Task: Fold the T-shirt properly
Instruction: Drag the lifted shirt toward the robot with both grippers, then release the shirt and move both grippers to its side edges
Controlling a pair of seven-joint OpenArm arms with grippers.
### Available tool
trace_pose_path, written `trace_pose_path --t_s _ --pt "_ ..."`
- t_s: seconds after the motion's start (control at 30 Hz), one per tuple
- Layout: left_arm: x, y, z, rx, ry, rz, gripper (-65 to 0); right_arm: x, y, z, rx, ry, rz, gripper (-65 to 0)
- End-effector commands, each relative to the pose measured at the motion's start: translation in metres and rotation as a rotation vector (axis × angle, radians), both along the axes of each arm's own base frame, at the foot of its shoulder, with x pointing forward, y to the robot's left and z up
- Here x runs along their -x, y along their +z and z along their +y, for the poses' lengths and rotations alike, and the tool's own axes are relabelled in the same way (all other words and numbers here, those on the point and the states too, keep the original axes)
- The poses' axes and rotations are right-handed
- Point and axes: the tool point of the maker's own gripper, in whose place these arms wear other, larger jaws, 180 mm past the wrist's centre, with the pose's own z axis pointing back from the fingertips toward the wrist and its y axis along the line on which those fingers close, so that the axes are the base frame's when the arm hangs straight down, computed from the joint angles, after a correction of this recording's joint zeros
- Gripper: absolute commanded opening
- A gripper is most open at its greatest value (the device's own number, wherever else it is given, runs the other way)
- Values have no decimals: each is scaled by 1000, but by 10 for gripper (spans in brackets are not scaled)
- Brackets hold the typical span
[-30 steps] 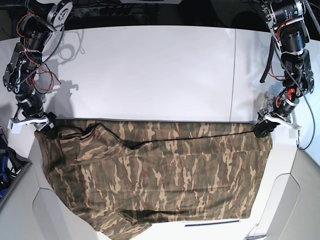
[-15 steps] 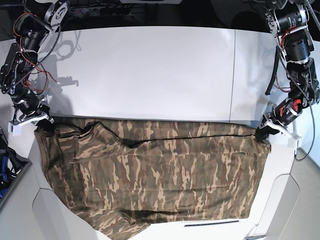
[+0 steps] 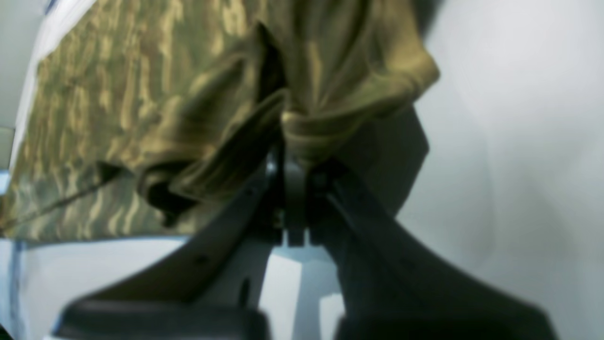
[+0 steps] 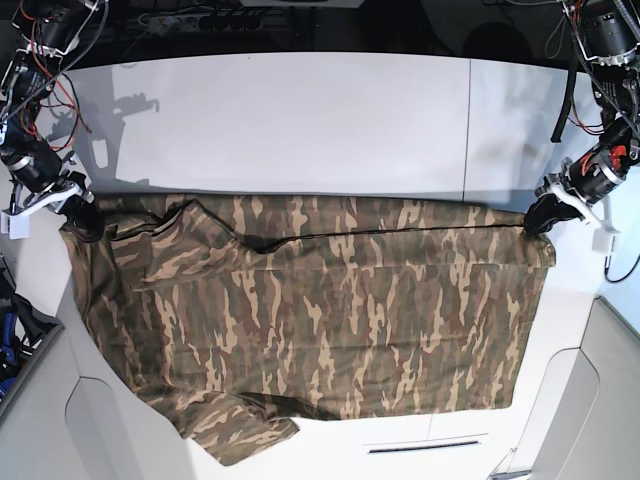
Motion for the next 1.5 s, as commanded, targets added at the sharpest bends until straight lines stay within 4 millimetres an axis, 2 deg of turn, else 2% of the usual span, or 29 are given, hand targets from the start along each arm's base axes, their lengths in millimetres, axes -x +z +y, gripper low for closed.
trace_pose_path --t_s 0.0,0.13,0.27,0.47,0.7,0.87,1.0,1.33,1.4,1.47 --pt "-2 20 10 -21 2 -56 -650 1 12 -6 23 9 -35 -650" --pt "19 31 20 -41 20 -64 -650 21 16 1 40 47 -18 -650" --pt "41 37 17 -38 5 -53 -650 39 23 6 63 82 -8 -650" --pt "70 40 16 -68 -8 -22 -650 61 22 10 102 116 34 -650" --pt "105 29 5 -63 -38 58 -650 91 8 9 106 120 107 -650" --pt "119 20 0 -46 -33 95 -650 107 4 -2 115 89 139 -650" --pt "124 17 -1 -42 -32 109 -650 114 8 -12 99 49 133 -650" --pt "128 14 -9 1 -26 114 -650 119 6 -14 99 50 156 -650" --pt "129 13 -10 8 -22 114 -552 118 6 -14 99 50 156 -626" --pt "130 13 -10 7 -24 117 -456 118 6 -14 100 49 154 -465"
